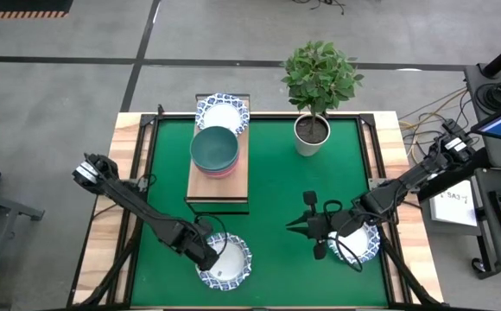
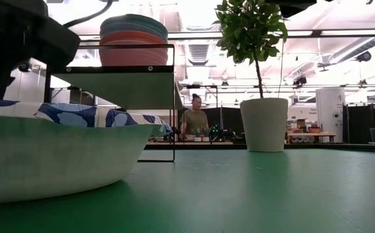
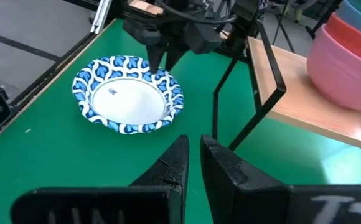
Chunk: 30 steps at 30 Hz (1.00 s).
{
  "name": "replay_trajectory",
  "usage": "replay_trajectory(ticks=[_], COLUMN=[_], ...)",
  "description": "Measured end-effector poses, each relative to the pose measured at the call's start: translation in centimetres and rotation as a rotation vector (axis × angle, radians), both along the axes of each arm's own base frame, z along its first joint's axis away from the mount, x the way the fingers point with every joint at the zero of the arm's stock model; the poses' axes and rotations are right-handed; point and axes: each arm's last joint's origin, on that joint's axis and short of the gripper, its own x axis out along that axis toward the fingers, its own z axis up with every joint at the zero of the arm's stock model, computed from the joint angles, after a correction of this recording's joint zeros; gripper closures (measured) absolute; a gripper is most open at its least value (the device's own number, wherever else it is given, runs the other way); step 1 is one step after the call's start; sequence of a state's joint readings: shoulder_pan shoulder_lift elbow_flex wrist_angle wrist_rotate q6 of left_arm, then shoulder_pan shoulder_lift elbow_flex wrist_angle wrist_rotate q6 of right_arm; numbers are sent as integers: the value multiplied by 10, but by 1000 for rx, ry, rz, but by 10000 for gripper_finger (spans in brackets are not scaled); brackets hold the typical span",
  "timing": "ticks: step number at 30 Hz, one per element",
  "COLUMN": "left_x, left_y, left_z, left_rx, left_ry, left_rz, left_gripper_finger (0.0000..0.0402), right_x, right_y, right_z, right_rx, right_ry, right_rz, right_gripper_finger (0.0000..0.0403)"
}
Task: Place and stack bowls onto a shelf
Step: Stack the white patterned bowl on top of the white patterned bowl on the shelf
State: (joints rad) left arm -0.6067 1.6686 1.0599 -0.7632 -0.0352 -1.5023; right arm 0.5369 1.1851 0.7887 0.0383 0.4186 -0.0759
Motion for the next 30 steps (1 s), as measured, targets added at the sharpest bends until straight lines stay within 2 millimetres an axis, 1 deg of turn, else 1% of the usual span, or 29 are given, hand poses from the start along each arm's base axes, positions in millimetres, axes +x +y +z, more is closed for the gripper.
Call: replay_trajectory(ticks=[3,6,9,13,14,18,20,23,24,27,28,30], left_x=[2,3,4,5,5,1,-3,-11,-13,-18,-19,-21], left_y=[-1,-3,-3,-4,-4,-3,-2,1,1,6,10,20], left_z=[-5,-8,-7,-5,-4,8,20,49,61,109,125,157], left_rx=[4,6,3,-6,-17,-74,-127,-231,-259,-309,-300,-213], left_ry=[6,8,4,-5,-6,-6,-26,-107,-147,-325,-394,-532], left_rz=[0,0,0,0,-2,-46,-95,-214,-267,-383,-407,-426], left_gripper_finger=[244,266,305,375,386,392,397,399,399,400,400,401], right_x=[0,0,0,0,0,0,0,0,0,0,0,0], right_y=[0,0,0,0,0,0,0,0,0,0,0,0], right_z=[0,0,0,0,0,0,0,0,0,0,0,0], right_rx=[1,1,3,6,6,7,7,13,14,13,14,15], right_ry=[-2,-2,-3,-3,-2,-2,-2,-1,-1,-2,-3,-4], right_rz=[0,0,-1,-2,-2,-3,-3,-5,-6,-6,-6,-6], right_gripper_finger=[371,371,371,371,371,371,371,371,371,371,371,371])
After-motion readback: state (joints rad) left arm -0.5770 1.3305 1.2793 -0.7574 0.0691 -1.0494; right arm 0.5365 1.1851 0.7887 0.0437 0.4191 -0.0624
